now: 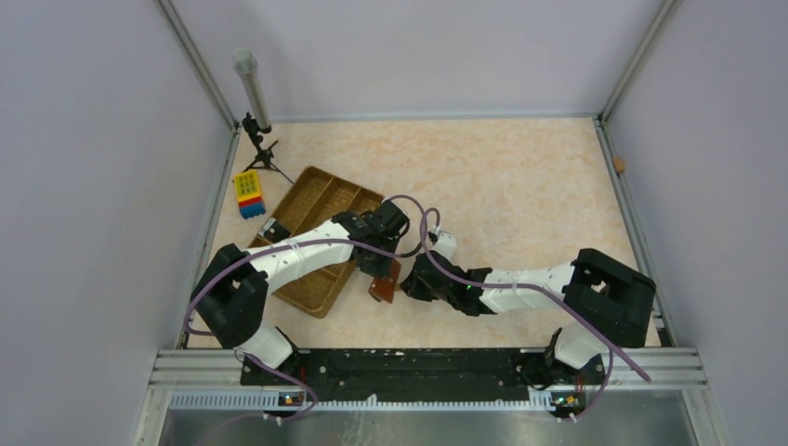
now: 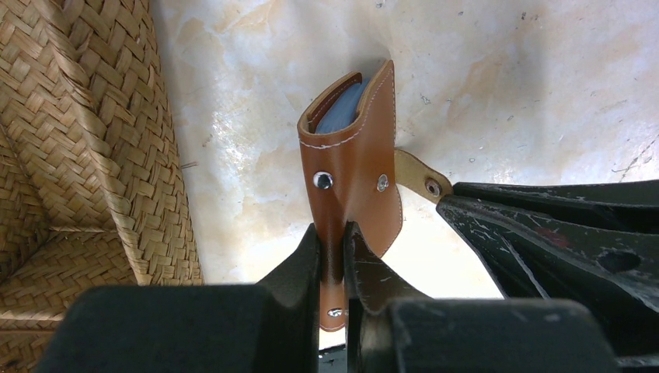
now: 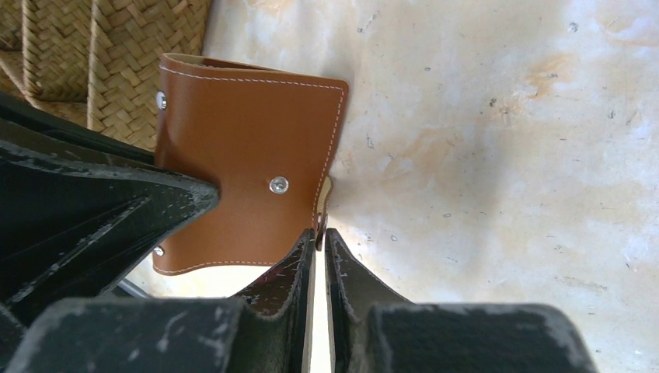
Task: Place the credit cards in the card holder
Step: Close the card holder at the center of the board.
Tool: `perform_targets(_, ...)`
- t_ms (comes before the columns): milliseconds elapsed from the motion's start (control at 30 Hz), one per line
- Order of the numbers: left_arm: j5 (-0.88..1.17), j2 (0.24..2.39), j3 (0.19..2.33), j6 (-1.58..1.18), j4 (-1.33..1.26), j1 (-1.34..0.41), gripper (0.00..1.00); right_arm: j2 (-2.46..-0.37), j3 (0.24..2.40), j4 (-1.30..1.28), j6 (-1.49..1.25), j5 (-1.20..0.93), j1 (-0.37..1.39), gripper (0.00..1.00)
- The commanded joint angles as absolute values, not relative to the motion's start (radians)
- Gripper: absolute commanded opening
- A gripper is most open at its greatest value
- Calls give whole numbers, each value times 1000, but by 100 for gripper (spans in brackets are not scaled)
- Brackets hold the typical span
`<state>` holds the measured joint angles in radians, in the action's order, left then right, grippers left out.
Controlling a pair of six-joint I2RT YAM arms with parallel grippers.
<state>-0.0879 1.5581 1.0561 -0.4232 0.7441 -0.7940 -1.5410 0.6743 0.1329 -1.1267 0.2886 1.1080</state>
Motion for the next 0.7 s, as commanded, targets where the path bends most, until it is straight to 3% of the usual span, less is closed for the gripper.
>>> perform_targets(0, -167, 1585, 1009, -393, 789, -792, 0, -1571, 702, 141, -1117, 284, 1118, 9)
perform_targets(133, -167, 1585, 1009, -393, 789, -792, 0, -1571, 703, 146, -1114, 285, 1118, 8)
perform_targets(267, -165, 1585, 1008, -393, 787, -792, 0, -1556, 693, 150, -1115, 295, 1117, 0)
perform_targets(433, -139, 1578, 989, -432, 764, -793, 0, -1494, 656, 176, -1101, 308, 1118, 0)
perform_targets(667, -52, 1501, 800, -650, 549, -800, 0, -1414, 612, 191, -990, 262, 1100, 0)
